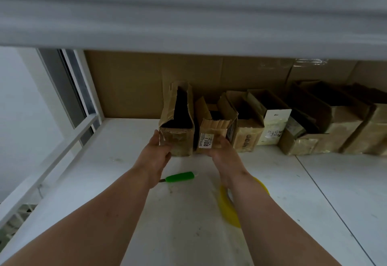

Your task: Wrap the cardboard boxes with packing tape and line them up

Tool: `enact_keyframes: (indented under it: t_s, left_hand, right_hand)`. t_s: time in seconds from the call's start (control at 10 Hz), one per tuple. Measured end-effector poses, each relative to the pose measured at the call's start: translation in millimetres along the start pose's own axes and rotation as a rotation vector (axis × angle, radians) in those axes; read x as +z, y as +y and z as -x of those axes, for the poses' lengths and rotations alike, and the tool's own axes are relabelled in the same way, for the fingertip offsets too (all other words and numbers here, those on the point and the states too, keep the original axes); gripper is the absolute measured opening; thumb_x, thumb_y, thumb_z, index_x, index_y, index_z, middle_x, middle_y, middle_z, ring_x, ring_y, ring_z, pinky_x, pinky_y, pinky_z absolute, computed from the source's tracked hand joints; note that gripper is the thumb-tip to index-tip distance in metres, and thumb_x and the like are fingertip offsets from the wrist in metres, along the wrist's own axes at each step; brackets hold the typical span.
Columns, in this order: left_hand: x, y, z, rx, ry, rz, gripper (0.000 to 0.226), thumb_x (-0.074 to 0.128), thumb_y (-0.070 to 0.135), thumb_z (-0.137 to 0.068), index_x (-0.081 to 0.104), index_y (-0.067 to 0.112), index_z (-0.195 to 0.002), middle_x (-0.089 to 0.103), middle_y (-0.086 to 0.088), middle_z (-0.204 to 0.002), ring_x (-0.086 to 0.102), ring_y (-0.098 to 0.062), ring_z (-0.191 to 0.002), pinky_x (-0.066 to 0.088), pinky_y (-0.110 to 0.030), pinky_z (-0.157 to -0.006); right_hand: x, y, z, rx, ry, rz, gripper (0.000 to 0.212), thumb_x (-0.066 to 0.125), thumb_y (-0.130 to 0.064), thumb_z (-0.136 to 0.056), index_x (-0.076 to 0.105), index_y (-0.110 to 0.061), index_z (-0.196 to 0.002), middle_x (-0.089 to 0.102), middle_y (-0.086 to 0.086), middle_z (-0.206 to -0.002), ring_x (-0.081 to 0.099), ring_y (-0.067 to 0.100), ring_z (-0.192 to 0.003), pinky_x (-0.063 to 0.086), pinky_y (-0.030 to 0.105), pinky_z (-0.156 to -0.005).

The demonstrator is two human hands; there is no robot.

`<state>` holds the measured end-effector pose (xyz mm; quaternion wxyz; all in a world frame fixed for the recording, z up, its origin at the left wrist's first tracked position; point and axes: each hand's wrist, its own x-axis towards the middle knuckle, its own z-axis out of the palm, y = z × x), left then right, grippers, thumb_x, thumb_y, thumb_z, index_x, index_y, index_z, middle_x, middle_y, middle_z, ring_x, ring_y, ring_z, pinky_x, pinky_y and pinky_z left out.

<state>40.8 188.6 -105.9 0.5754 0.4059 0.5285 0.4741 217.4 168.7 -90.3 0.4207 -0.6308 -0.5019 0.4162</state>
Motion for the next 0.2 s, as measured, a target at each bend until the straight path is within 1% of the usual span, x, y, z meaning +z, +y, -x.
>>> enact_keyframes:
  t_s: [0.1,0.2]
  left_hand:
    - [5,3,8,0.012,0.014,0.003,0.076,0.045,-0.003,-0.099,0.014,0.034,-0.158,0.036,0.006,-0.156,0.045,-0.016,-0.135,0.034,-0.033,-0.117]
    - [9,3,13,0.019,0.108,-0.019,0.076,0.051,0.005,-0.1,0.01,0.032,-0.158,0.029,0.003,-0.16,0.04,-0.023,-0.14,0.032,-0.042,-0.118]
  right_hand:
    - [-10,-1,7,-0.049,0.013,-0.016,0.049,0.063,-0.01,-0.09,0.051,-0.023,-0.136,0.058,-0.005,-0.117,0.051,0.017,-0.112,0.043,0.035,-0.1]
    - [-21,-2,9,-0.081,0.092,-0.031,0.039,0.058,-0.012,-0.09,0.059,-0.026,-0.126,0.066,-0.008,-0.104,0.06,0.018,-0.103,0.048,0.034,-0.086]
